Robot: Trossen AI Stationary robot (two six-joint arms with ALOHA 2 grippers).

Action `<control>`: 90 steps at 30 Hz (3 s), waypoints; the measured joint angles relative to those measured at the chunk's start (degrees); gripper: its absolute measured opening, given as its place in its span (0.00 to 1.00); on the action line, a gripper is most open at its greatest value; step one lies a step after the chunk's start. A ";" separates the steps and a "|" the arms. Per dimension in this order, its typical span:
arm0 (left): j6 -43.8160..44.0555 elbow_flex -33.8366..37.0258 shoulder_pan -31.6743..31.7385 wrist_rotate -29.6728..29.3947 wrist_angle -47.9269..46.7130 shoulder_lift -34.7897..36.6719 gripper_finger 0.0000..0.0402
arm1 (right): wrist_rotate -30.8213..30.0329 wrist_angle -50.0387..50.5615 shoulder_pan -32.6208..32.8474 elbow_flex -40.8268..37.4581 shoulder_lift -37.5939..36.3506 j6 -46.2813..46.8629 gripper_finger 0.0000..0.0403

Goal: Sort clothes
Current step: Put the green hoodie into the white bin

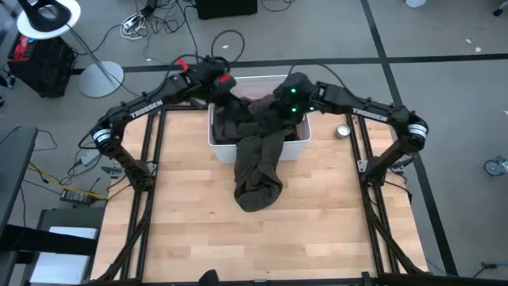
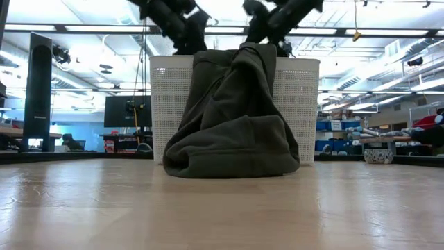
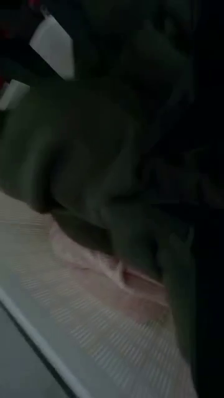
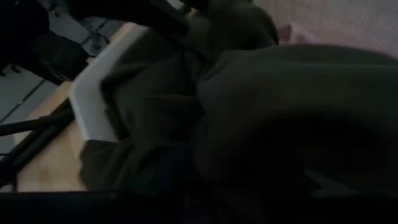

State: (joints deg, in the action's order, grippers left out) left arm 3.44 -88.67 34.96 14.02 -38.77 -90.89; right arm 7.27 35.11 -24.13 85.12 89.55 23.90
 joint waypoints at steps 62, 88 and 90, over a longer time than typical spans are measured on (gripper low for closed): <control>61.39 51.31 -48.46 -31.34 36.49 14.38 0.33 | -31.88 -32.03 41.14 -50.82 -15.59 32.78 0.69; 49.38 52.22 -48.04 -25.92 48.62 4.43 0.33 | -14.34 -53.33 34.93 -46.71 5.27 18.43 0.08; 49.20 52.22 -48.04 -25.44 51.69 4.57 0.33 | -14.31 -53.43 34.93 -44.75 4.94 16.43 0.04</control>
State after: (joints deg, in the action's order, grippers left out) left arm 52.64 -36.45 -13.08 -11.42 12.92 -86.32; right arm -7.04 -18.32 10.81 40.37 94.50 40.33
